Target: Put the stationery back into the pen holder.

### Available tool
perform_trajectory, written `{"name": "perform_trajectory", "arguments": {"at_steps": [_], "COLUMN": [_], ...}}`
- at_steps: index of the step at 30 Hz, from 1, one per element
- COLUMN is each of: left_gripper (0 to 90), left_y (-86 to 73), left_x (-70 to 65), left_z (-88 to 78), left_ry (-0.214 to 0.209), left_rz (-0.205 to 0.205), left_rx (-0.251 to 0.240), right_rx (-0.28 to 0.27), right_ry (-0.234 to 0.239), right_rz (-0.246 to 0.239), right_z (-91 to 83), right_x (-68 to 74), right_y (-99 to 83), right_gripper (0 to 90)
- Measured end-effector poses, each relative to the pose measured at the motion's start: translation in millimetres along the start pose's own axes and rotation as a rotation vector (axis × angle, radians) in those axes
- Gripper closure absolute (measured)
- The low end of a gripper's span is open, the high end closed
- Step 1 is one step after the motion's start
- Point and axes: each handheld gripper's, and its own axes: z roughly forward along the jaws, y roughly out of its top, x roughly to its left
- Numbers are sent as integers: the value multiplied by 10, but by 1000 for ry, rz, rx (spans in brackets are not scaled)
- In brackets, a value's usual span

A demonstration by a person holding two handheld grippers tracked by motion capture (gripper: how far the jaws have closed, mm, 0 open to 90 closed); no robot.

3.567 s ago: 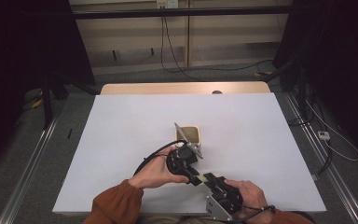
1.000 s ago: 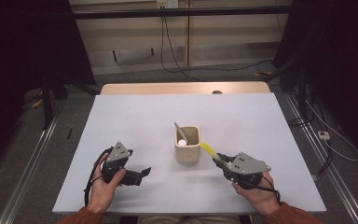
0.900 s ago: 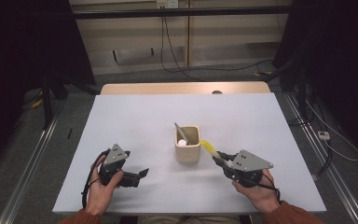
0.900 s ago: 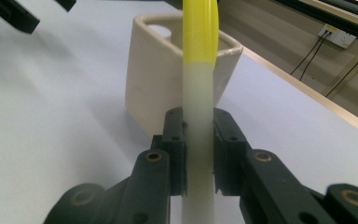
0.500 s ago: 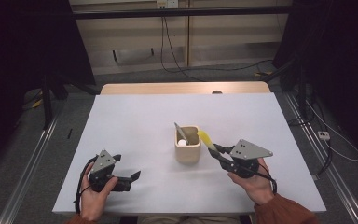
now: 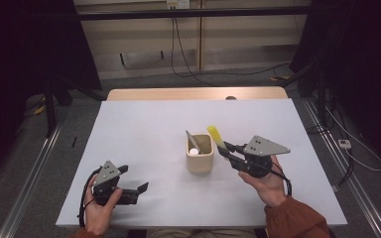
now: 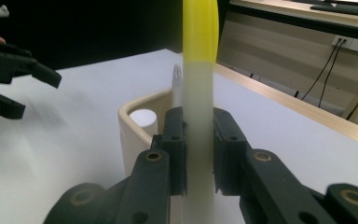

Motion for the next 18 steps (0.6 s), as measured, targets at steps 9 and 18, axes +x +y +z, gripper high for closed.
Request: {"name": "perform_trajectory", "arguments": {"at_steps": [9,18], "left_gripper": [55,55], "left_y": [-9,-9], "left_x": [18,20], "left_z": [3,5], "left_ry": [-6,-9], "left_rz": [-13,-7], "left_rx": [-7,-4], "right_rx": [-21,-47], "right_ry": [-1,-2], "right_rz": [-20,-22], "right_z": [87,201], "right_x": [-22,-29], "right_y": [109,255], "right_gripper": [781,782]}}
